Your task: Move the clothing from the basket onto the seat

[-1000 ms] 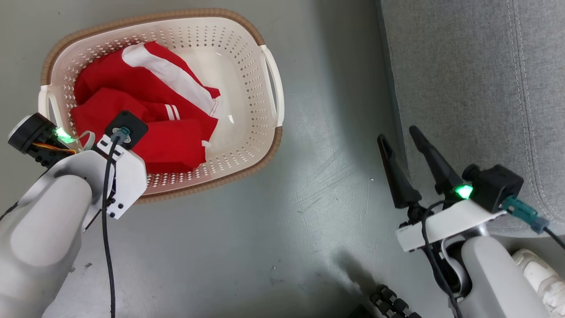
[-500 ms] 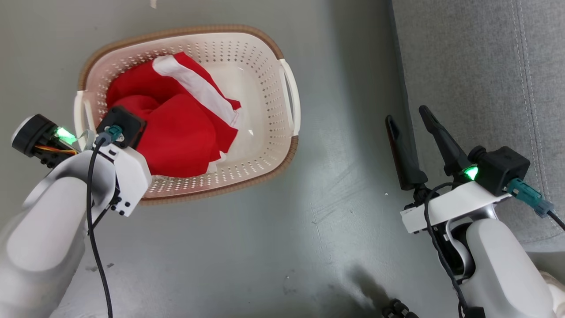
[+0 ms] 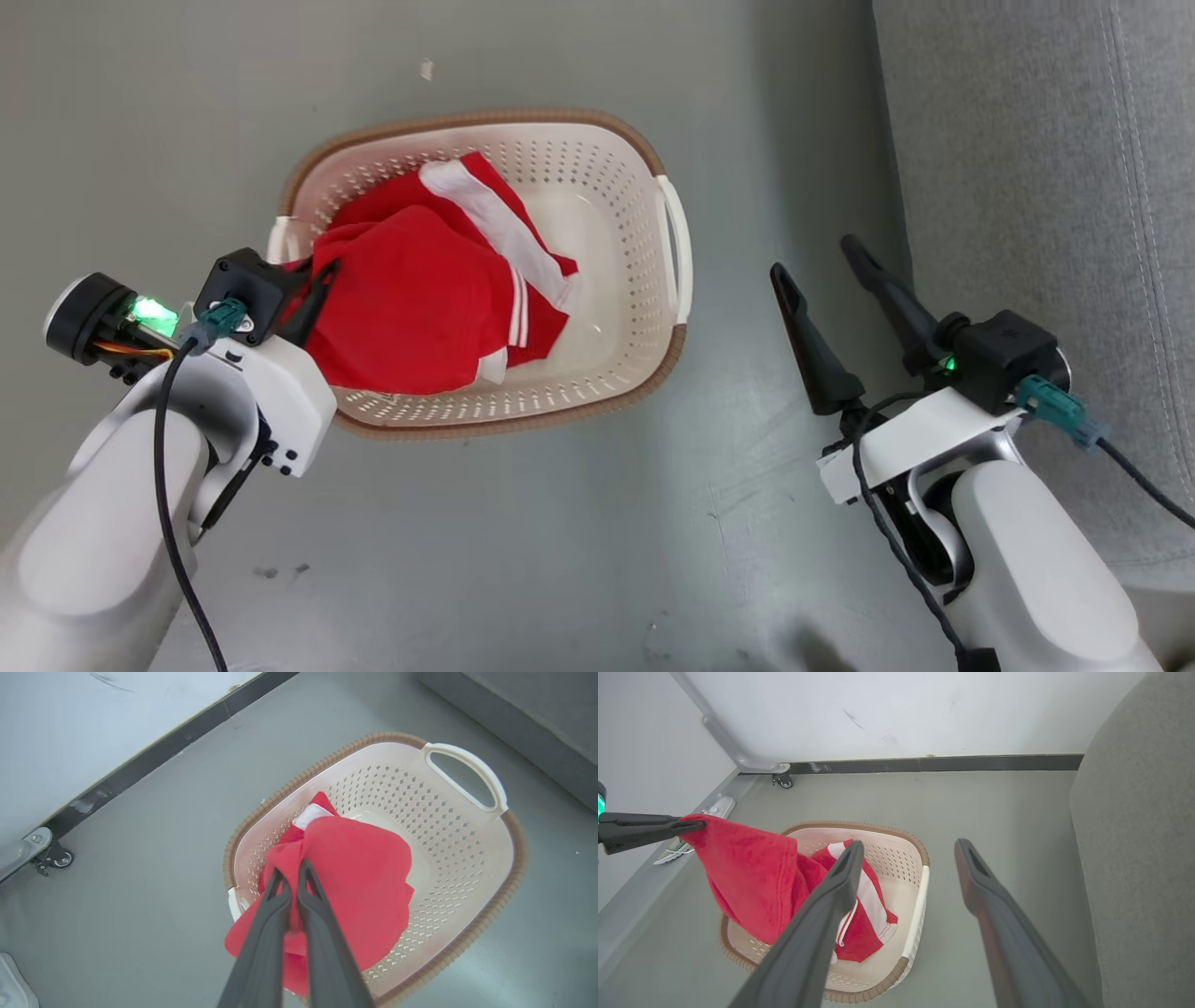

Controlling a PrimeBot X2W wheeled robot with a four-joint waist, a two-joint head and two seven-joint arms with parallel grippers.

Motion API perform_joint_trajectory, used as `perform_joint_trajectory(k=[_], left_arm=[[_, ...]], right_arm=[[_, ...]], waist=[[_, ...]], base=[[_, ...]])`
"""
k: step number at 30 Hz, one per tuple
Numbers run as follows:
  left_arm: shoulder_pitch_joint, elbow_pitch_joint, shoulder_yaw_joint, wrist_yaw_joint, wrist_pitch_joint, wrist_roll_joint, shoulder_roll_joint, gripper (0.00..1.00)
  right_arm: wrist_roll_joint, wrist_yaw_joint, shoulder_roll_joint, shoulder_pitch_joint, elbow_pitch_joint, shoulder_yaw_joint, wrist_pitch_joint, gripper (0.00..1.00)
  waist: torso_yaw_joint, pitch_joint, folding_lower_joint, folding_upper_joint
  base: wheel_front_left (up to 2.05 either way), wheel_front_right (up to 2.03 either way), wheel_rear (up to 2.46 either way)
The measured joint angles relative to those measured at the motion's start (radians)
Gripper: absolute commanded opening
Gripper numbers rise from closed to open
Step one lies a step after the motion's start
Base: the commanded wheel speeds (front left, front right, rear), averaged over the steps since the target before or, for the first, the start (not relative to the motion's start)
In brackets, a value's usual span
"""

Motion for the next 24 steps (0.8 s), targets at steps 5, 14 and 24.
perform_joint_trajectory(k=[5, 14, 24], left_arm=[[0.029, -0.041, 0.018, 0.01, -0.026, -0.021, -0.02, 0.0], [0.09, -0.121, -0.001, 0.008, -0.051, -0.066, -0.067, 0.0], [0.121, -0.228, -0.047, 0.007, -0.05, -0.104, -0.132, 0.0]], right_arm=[[-0.021, 0.0, -0.002, -0.001, 0.02, 0.018, 0.0, 1.0], [-0.096, 0.0, -0.011, -0.002, 0.057, 0.061, 0.0, 1.0], [-0.124, 0.0, -0.014, -0.001, 0.113, 0.212, 0.0, 1.0]], waist=[[0.033, -0.045, 0.0, 0.0], [0.092, -0.138, 0.0, 0.0], [0.17, -0.267, 0.0, 0.0]], base=[[0.0, 0.0, 0.0], [0.0, 0.0, 0.0], [0.0, 0.0, 0.0]])
